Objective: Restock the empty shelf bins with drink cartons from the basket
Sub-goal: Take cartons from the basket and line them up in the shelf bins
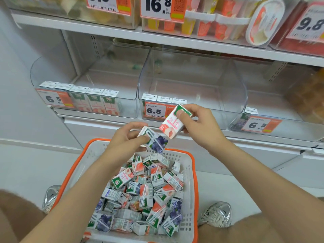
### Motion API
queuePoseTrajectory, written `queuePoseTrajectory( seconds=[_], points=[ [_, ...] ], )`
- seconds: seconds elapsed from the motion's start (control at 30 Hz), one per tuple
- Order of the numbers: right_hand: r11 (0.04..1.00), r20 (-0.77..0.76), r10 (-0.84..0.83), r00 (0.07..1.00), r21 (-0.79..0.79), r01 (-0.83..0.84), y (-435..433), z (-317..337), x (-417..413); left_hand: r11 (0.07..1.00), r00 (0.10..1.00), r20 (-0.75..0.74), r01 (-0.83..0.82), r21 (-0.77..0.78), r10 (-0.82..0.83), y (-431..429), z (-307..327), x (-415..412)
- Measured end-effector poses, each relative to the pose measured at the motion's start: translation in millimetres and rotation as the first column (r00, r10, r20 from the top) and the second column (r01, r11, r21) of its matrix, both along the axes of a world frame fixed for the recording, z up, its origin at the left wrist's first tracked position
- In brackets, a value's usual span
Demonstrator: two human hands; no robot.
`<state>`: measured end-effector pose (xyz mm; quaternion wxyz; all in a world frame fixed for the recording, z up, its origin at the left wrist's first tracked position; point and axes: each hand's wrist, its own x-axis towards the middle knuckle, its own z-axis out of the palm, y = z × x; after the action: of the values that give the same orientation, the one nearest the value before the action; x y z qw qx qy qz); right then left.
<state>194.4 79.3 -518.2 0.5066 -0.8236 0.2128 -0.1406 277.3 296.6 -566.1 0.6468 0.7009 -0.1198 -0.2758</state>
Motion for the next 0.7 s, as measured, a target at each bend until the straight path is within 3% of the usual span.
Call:
queuePoseTrajectory(
  seconds=[0.13, 0.27, 0.47, 0.57, 0.7],
  points=[
    [0.986, 0.057, -0.004, 0.998, -0.163, 0.013, 15.2, 13.2, 10.4, 0.997, 0.989, 0.129, -0.072, 0.002, 0.071, -3.8, 14.3, 4.5],
    [0.946, 0.224, 0.126, 0.966, -0.321, -0.049, 42.3, 32.5, 32.0, 0.995, 0.957, 0.283, -0.083, 0.063, 0.062, 7.7, 34.2, 29.4],
    [0.848, 0.388, 0.286, 0.876, -0.528, -0.043, 74.2, 56.7, 78.6, 0.923, 0.851, 0.519, -0.139, 0.358, -0.073, 40.4, 74.3, 83.8],
    [0.780, 0.306, 0.343, 0.888, -0.620, -0.088, 78.1, 57.5, 105.8, 0.780, 0.758, 0.600, -0.205, 0.591, -0.255, 53.0, 95.0, 103.5],
    [0.502, -0.032, 0.306, 0.951, -0.843, -0.190, 80.1, 47.4, 137.3, 0.653, 0.739, 0.547, -0.195, 0.732, -0.393, 64.2, 104.2, 121.4]
  ],
)
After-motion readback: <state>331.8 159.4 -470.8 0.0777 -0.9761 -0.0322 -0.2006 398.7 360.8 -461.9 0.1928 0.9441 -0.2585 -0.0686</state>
